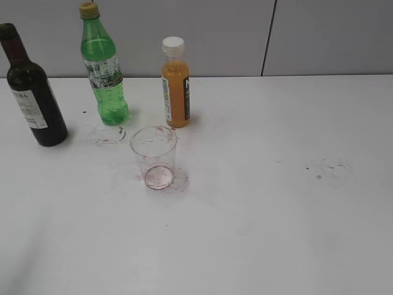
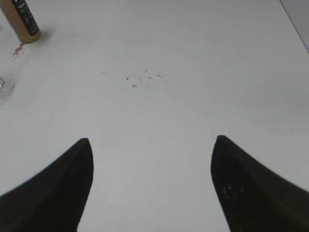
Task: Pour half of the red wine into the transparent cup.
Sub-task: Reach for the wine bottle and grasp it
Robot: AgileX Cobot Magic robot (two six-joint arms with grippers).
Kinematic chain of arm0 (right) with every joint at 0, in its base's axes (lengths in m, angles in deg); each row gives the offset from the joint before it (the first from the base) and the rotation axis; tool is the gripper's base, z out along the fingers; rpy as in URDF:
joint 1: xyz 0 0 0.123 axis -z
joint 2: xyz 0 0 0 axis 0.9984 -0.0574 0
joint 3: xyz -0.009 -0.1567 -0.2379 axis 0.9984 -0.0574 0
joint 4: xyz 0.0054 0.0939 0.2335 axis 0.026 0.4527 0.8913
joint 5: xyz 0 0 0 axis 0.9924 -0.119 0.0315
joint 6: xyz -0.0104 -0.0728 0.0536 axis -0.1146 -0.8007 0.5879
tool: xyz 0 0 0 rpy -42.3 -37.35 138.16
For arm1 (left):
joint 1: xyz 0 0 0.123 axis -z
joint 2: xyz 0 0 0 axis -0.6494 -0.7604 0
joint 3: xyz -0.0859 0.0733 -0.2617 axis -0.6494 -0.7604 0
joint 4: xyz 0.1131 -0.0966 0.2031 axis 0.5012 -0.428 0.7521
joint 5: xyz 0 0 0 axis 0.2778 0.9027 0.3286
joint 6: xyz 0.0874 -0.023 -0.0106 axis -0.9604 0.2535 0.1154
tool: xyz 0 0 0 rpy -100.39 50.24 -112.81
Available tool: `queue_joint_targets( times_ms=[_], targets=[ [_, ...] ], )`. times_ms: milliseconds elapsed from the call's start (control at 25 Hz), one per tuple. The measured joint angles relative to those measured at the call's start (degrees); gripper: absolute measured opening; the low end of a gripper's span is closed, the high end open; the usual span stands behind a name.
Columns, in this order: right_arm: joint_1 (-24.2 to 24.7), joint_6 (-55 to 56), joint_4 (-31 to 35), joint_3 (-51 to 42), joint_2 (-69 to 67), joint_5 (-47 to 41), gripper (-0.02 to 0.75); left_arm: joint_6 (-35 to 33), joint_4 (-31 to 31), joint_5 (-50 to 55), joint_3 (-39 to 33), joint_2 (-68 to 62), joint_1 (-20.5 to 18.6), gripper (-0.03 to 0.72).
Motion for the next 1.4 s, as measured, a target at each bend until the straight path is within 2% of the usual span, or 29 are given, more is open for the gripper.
queue_joint_targets(
  times_ms=[120,440,560,720,920,1160,1400],
  targets=[
    [0.0,0.0,0.0,0.0,0.0,0.0,0.573,0.0,0.1,-8.1,0.0,-7.4,0.0,0.614],
    [0.0,0.3,0.0,0.0,0.0,0.0,0.572,0.0,1.7,-21.1,-0.2,-23.5,1.0,0.609],
    [0.0,0.0,0.0,0.0,0.0,0.0,0.572,0.1,2.5,-30.0,-2.5,-28.6,2.2,0.609],
    [0.0,0.0,0.0,0.0,0.0,0.0,0.572,4.3,3.3,-42.0,-7.0,-35.7,2.4,0.609],
    [0.0,0.0,0.0,0.0,0.0,0.0,0.572,6.4,8.7,-53.0,-8.0,-44.5,2.4,0.609],
    [0.0,0.0,0.0,0.0,0.0,0.0,0.573,8.6,11.7,-63.0,-7.9,-54.9,2.4,0.682],
    [0.0,0.0,0.0,0.0,0.0,0.0,0.573,8.9,10.3,-72.9,-8.0,-63.5,2.4,0.691]
  ],
)
